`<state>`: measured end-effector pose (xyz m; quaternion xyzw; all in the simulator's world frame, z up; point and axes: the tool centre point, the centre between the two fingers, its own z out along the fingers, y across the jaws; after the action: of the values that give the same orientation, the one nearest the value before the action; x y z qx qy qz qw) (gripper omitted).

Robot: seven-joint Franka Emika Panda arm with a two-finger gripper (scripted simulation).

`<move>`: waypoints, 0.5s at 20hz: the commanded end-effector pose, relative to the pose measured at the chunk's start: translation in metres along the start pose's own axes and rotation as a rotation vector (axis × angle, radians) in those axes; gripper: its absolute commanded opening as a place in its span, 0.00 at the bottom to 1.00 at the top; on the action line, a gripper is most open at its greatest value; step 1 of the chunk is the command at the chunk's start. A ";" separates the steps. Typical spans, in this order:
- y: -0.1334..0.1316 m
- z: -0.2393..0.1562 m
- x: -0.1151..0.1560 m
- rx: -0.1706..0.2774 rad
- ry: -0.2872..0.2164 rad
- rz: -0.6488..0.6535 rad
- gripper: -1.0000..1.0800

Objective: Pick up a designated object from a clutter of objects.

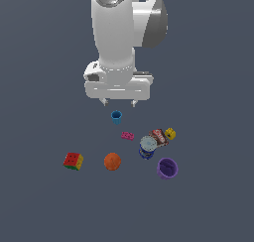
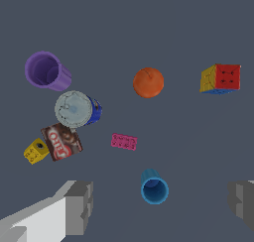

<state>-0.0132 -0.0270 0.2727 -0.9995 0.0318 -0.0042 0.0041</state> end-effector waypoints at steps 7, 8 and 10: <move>0.016 0.075 -0.030 -0.001 -0.003 0.013 0.96; 0.018 0.083 -0.035 -0.001 -0.003 0.015 0.96; 0.022 0.100 -0.045 -0.001 -0.004 0.018 0.96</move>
<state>-0.0508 -0.0427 0.1850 -0.9992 0.0396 -0.0021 0.0038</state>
